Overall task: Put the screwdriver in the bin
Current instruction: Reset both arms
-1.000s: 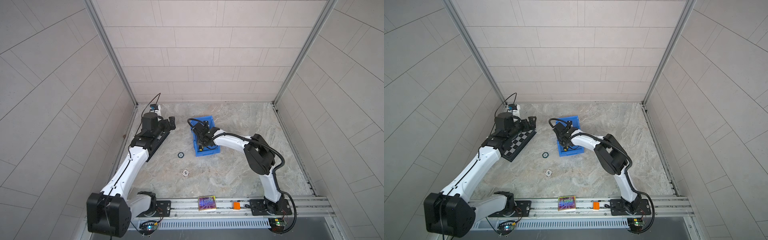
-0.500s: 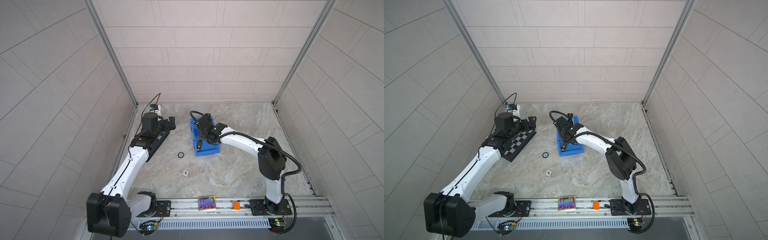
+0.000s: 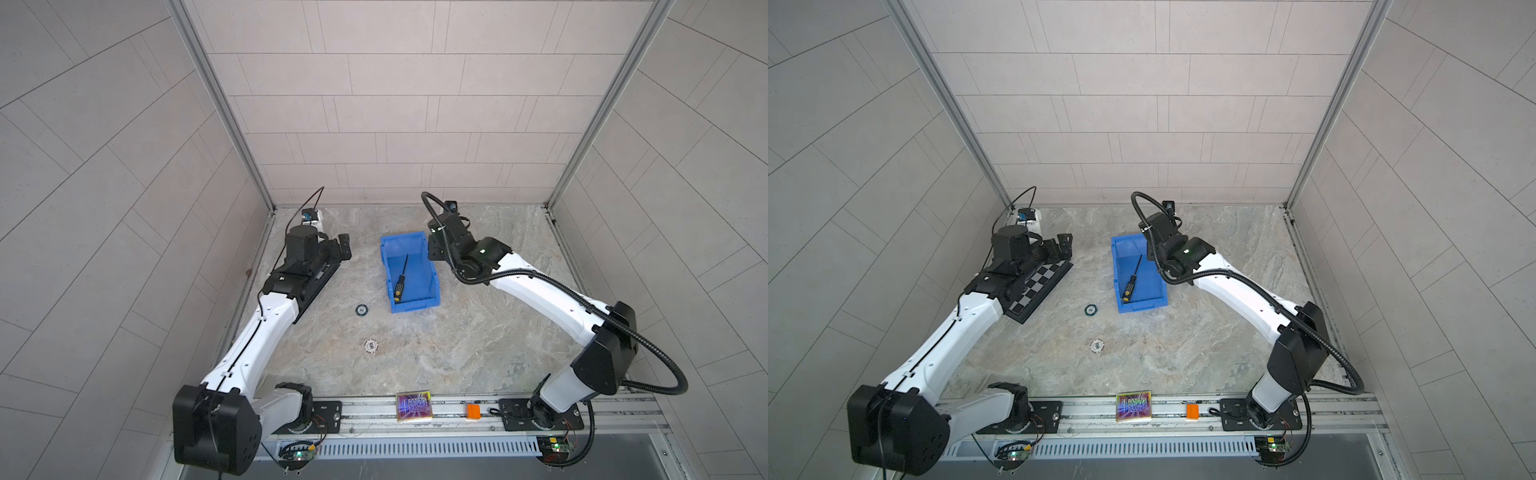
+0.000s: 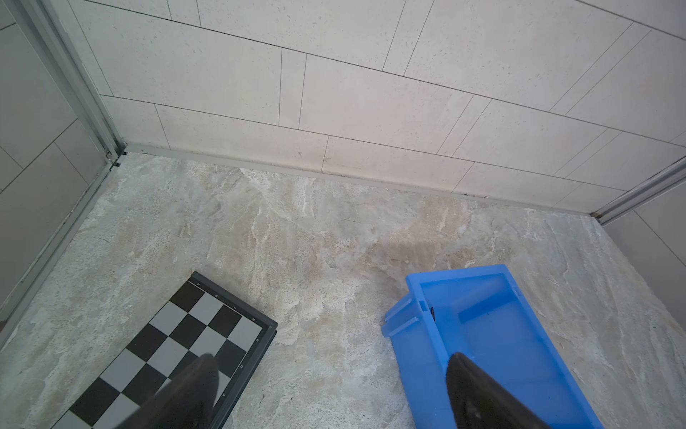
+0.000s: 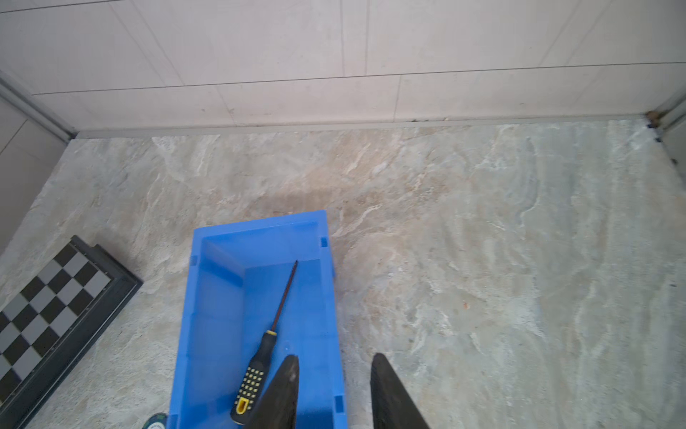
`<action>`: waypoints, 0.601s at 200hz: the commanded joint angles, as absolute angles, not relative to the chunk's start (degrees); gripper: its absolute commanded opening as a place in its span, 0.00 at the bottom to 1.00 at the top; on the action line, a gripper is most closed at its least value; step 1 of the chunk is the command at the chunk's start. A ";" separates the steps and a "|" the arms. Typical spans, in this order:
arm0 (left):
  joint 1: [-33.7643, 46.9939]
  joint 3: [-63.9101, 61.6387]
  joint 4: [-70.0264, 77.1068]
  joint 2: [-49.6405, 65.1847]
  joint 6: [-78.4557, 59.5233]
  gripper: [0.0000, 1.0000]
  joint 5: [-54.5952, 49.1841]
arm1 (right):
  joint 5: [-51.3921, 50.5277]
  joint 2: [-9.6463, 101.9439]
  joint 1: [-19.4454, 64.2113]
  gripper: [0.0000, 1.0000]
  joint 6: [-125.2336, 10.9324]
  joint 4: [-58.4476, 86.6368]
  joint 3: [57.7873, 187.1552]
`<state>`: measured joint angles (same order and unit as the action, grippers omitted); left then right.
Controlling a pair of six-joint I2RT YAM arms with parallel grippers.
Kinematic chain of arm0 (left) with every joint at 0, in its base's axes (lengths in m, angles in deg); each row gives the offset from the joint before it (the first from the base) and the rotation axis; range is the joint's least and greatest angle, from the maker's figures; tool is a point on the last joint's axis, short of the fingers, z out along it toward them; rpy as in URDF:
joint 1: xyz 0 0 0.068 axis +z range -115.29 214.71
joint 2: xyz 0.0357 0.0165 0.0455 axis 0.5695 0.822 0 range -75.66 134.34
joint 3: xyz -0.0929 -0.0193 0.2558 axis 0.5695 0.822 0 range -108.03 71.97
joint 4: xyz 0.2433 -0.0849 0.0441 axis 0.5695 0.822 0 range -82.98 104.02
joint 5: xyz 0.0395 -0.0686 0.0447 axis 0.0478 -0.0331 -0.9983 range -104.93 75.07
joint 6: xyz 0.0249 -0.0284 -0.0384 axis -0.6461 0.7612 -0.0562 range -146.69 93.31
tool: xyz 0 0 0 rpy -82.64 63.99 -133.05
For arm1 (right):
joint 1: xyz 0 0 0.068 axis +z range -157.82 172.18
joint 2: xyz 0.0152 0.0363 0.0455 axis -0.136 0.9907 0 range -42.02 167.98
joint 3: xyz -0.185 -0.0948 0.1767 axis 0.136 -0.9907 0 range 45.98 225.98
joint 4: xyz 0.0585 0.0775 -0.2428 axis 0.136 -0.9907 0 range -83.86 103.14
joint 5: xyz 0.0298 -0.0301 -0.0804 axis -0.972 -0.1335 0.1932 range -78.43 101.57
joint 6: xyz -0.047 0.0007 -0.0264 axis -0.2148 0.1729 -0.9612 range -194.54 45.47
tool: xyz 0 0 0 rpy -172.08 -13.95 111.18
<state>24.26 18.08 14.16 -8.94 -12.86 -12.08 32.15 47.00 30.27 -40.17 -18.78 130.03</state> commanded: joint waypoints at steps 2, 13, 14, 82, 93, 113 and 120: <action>22.23 17.89 14.32 -10.44 -15.64 0.99 -15.55 | 32.15 41.46 27.64 0.36 -43.35 -20.86 126.82; 21.65 18.05 14.49 -10.43 -16.18 0.99 -16.26 | 31.66 39.05 26.18 0.36 -43.96 -21.24 124.93; 21.63 18.07 14.49 -10.44 -16.20 0.99 -16.30 | 31.63 38.82 26.05 0.36 -44.04 -21.28 124.83; 19.51 19.76 12.66 -10.26 -16.38 0.99 -18.95 | 29.37 25.85 18.19 0.37 -48.16 -23.42 113.43; 19.51 20.23 11.79 -10.56 -16.74 0.99 -19.14 | 29.16 24.46 17.01 0.38 -49.04 -24.06 112.21; 19.60 22.26 8.87 -12.00 -17.36 0.99 -20.16 | 28.08 21.70 14.94 0.40 -50.54 -24.21 110.03; 19.75 23.15 7.47 -12.65 -17.62 1.00 -20.33 | 27.84 20.84 14.24 0.41 -51.29 -24.21 109.30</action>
<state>19.77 20.62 12.30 -9.86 -16.25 -18.46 28.89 24.11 15.95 -48.21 -22.34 111.17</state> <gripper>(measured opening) 0.995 0.396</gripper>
